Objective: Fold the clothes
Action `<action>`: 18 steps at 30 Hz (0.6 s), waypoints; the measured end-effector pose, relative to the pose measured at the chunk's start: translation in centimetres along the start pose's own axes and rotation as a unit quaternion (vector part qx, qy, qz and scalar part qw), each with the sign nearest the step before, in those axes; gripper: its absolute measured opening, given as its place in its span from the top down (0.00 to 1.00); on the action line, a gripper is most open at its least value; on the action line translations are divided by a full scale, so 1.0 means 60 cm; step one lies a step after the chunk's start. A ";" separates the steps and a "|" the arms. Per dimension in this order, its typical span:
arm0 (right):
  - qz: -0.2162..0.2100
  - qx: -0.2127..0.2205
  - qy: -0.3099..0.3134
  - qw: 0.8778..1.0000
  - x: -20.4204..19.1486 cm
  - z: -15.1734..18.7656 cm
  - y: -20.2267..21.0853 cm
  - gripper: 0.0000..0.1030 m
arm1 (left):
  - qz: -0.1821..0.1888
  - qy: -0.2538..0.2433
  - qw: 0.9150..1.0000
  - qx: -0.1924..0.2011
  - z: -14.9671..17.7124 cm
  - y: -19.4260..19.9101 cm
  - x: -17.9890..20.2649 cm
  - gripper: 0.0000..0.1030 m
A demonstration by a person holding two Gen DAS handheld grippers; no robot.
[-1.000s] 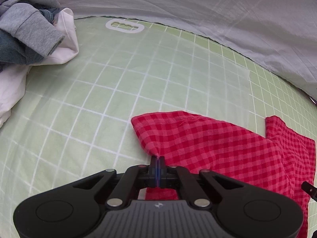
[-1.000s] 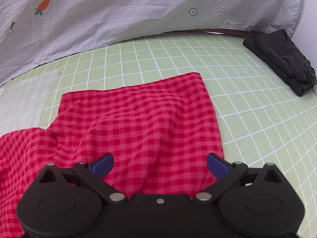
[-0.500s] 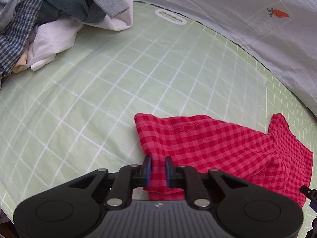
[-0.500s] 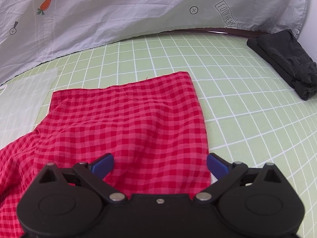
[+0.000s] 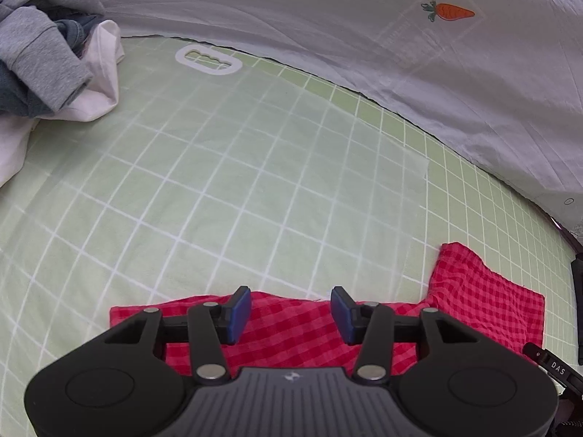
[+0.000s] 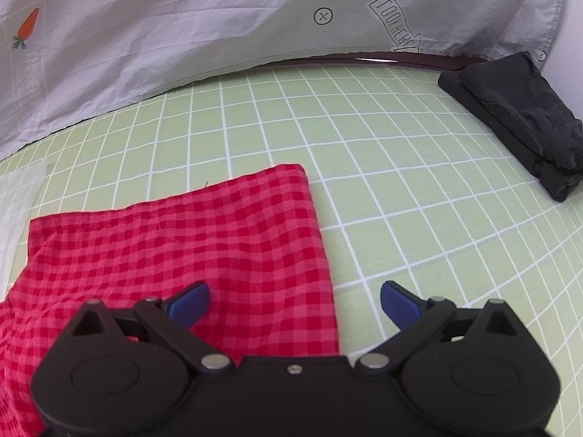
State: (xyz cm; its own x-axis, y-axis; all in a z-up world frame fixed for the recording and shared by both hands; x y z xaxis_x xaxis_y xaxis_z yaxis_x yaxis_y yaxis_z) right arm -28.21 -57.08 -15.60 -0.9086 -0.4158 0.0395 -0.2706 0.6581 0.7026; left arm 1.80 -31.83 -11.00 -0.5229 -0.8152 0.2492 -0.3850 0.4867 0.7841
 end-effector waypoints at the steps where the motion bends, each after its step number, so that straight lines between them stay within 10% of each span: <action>1: 0.001 -0.001 -0.005 1.000 0.003 -0.002 -0.007 0.02 | 0.006 -0.007 1.000 -0.004 0.001 -0.009 0.009 0.52; 9: -0.015 -0.018 -0.042 0.999 0.004 -0.004 -0.029 0.04 | 0.036 -0.073 0.995 -0.048 0.024 -0.046 0.066 0.49; 13: -0.009 -0.018 -0.031 0.999 -0.002 0.001 -0.024 0.33 | 0.029 -0.087 0.994 -0.060 0.043 -0.047 0.080 0.53; 18: -0.023 -0.004 -0.021 0.999 0.005 -0.002 -0.005 0.93 | 0.019 -0.119 0.991 -0.052 0.075 -0.044 0.090 0.99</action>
State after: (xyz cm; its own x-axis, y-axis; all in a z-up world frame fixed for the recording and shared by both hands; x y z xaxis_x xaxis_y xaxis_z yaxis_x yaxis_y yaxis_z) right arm -28.38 -57.50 -15.69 -0.9078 -0.4187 -0.0236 -0.3107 0.6337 0.7085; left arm -3.43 -36.09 -14.26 -0.7053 -0.6935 0.1474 -0.2881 0.4702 0.8342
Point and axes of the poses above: each gripper's, at about its wrist camera, not at the fingertips, and y roughly against the way its jaws point, x to its right, z to its underside, the point moved 2 cm from there along -y, roughly the way its jaws point, and after that the axes turned 13 degrees about x, right-handed, at the moved point
